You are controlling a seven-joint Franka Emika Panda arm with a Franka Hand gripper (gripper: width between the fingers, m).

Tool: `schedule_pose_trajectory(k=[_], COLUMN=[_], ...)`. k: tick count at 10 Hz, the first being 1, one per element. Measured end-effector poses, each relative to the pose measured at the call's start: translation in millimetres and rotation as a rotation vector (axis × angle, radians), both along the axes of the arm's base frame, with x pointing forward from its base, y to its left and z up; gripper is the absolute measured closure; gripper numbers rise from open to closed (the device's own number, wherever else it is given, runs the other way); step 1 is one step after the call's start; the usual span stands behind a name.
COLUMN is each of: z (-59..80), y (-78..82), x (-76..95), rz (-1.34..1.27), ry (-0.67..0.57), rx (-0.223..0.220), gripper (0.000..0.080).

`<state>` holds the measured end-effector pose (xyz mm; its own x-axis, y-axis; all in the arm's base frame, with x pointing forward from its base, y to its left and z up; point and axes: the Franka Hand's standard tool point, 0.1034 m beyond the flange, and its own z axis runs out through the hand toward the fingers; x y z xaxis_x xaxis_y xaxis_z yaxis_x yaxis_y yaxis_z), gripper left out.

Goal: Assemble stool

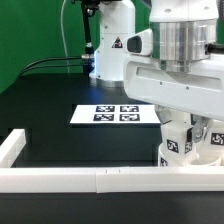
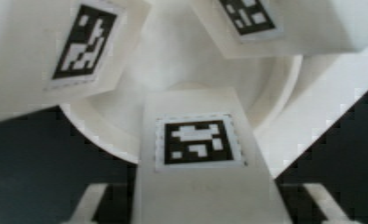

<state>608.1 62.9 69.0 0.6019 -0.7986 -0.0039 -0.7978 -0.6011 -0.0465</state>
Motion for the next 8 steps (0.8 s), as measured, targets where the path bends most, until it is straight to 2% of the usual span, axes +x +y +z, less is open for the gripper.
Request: schedule_pose_trajectory(k=[1,4,8], z=[0.2,0.0,-0.5], y=[-2.6,-8.9,-11.6], x=[-2.7,-13.2,-21.3], rz=[-0.181,-0.490,-0.658], ry=[0.014,-0.004,-0.017], rx=[-0.005,-0.037,-0.067], gripper=[0.0463,0.0463,0.0463])
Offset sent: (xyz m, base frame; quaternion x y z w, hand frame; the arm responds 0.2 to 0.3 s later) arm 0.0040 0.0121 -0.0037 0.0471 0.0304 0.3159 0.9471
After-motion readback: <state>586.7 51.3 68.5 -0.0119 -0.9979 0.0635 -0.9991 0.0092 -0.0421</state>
